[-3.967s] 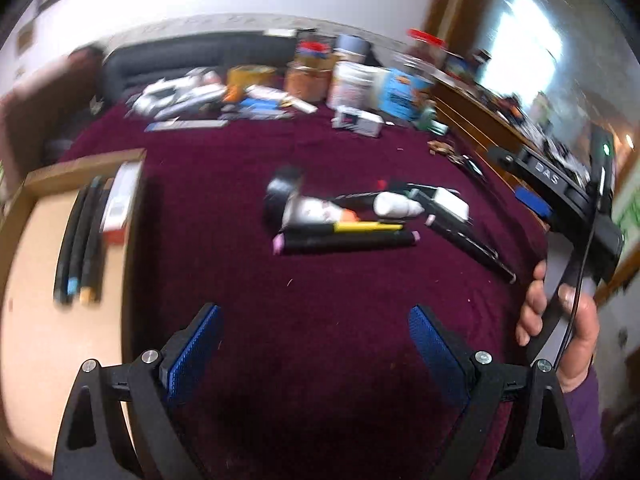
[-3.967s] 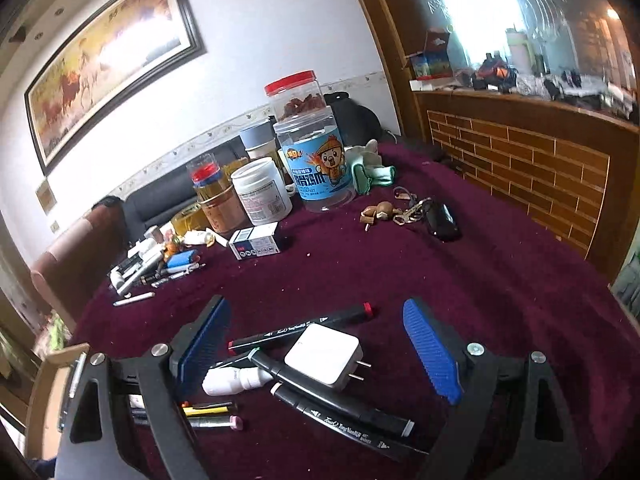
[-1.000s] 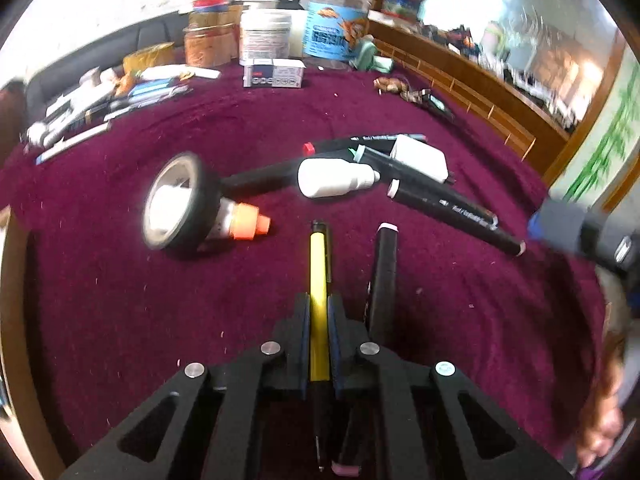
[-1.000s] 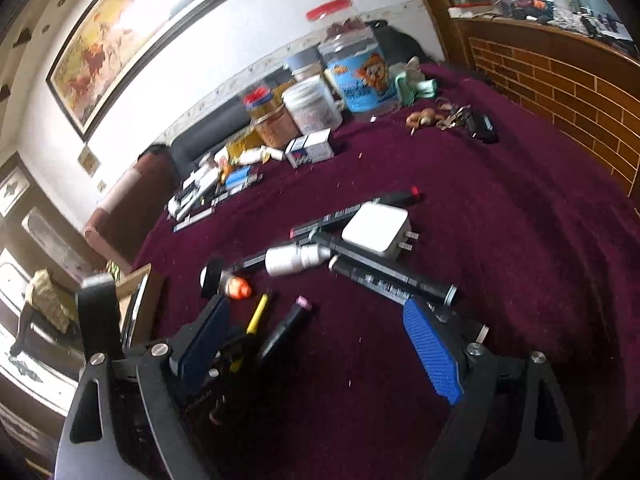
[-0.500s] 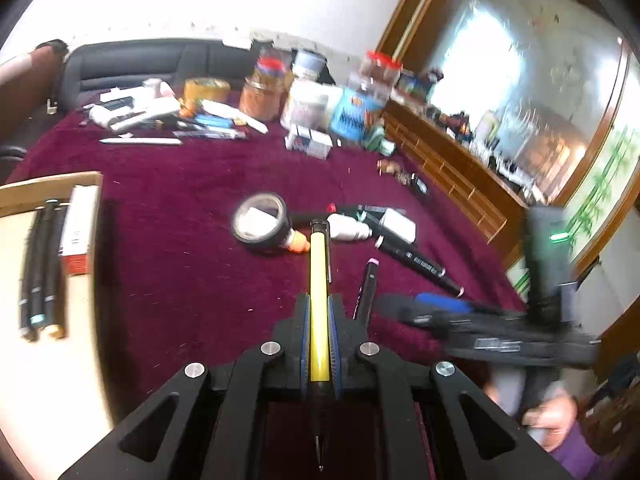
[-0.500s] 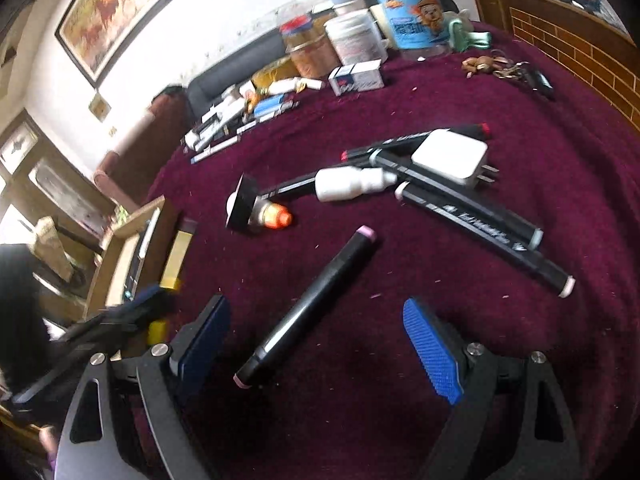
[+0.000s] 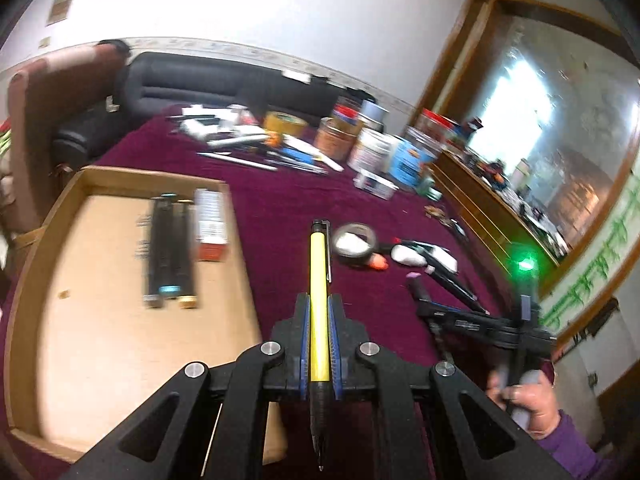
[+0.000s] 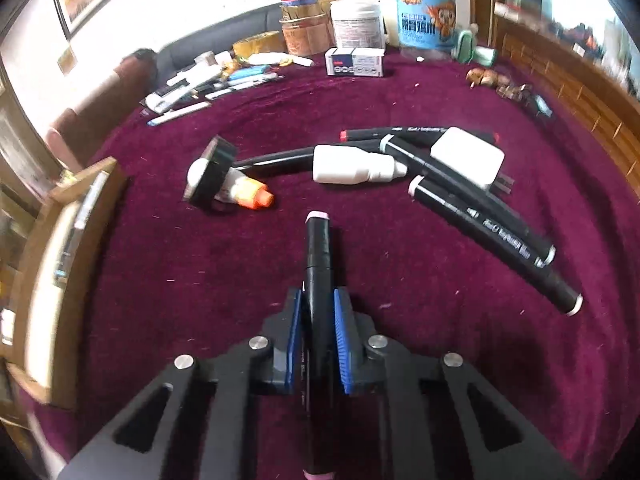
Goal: Organize rigid objects
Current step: 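Carry the pencil, markers with both tools into the cardboard tray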
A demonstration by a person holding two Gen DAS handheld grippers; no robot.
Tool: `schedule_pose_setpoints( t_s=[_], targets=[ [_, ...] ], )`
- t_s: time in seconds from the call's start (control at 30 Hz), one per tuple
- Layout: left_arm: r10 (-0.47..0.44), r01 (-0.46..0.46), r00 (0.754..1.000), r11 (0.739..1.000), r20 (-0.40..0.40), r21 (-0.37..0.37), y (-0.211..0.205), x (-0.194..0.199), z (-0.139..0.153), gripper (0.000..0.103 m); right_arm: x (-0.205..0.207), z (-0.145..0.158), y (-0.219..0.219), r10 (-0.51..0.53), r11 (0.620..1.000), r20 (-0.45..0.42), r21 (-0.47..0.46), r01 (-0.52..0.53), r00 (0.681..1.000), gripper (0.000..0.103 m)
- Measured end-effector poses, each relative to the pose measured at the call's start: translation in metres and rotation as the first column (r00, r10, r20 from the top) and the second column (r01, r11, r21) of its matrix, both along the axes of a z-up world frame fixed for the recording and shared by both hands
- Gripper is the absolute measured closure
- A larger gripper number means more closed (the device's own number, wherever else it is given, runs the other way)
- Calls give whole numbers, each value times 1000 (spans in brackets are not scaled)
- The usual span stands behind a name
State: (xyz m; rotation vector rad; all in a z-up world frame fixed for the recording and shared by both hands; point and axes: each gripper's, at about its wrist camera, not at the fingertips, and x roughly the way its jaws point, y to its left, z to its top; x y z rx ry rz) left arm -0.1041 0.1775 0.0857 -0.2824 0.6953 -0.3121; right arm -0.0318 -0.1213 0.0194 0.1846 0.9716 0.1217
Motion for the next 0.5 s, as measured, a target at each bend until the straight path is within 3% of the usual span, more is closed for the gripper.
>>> schedule_pose_setpoints(
  t_s=[0.2,0.5],
  targets=[
    [118,-117,993,993,-14,30,52,-1,2,95,-11,26,8,77,987,41,141,-82,996,88],
    [205,-192,974,974,-98,123,102,50,-5,95,-5,69,72,282,901,75,322,-290,957,87]
  ],
)
